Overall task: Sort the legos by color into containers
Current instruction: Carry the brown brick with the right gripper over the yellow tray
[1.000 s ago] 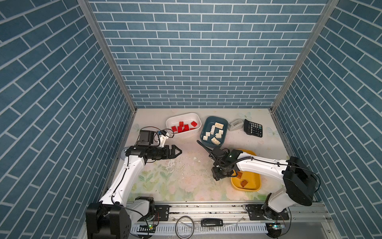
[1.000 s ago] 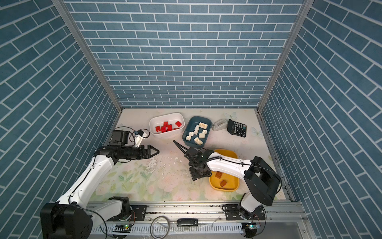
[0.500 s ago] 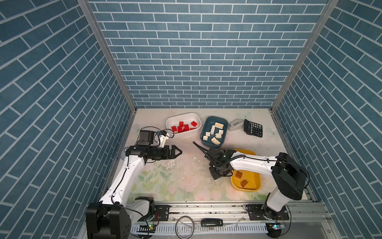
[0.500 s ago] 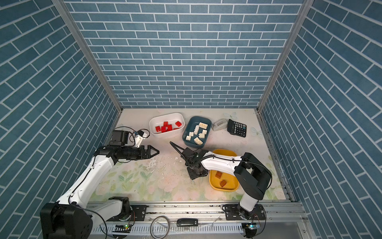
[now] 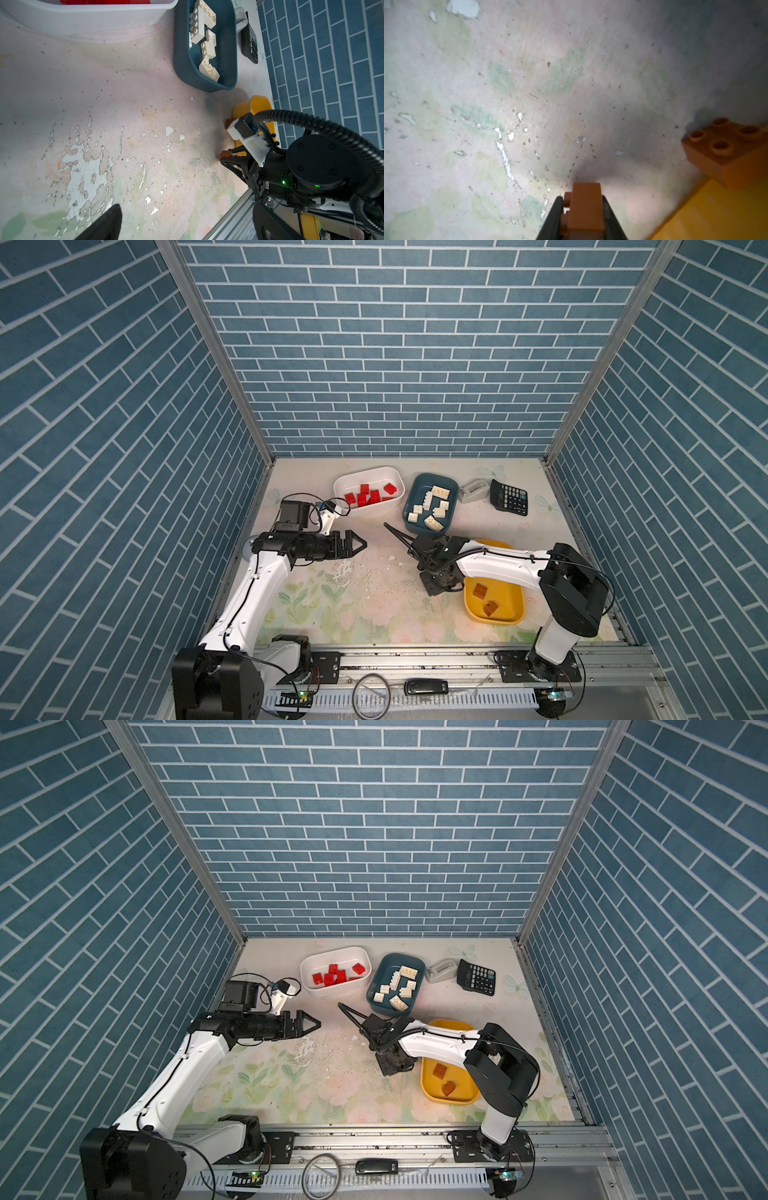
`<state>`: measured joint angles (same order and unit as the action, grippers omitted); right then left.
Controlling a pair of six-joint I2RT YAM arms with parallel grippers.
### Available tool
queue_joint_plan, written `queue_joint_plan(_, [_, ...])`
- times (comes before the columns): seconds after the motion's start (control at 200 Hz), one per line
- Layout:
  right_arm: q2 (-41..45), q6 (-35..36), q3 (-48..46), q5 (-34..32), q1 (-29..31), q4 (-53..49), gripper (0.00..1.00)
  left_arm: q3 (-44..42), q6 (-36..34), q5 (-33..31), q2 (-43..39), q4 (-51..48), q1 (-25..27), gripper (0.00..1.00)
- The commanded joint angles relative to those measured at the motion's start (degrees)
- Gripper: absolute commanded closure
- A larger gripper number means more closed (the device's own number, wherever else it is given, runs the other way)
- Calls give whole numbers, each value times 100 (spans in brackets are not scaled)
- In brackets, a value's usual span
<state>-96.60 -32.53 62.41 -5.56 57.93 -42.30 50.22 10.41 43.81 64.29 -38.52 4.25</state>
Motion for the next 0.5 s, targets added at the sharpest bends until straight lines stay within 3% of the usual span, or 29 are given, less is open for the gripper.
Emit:
queue_joint_plan(0.0, [840, -34, 113, -347, -136, -752, 86, -74, 264, 243, -56, 407, -14, 1])
queue_joint_plan(0.26, [2290, 350, -284, -492, -1229, -1651, 86, -314, 922, 519, -105, 1264, 66, 0])
queue_joint_plan(0.495, [2643, 774, -1072, -322, -2155, -1129, 83, -452, 1250, 588, -62, 1773, 129, 0])
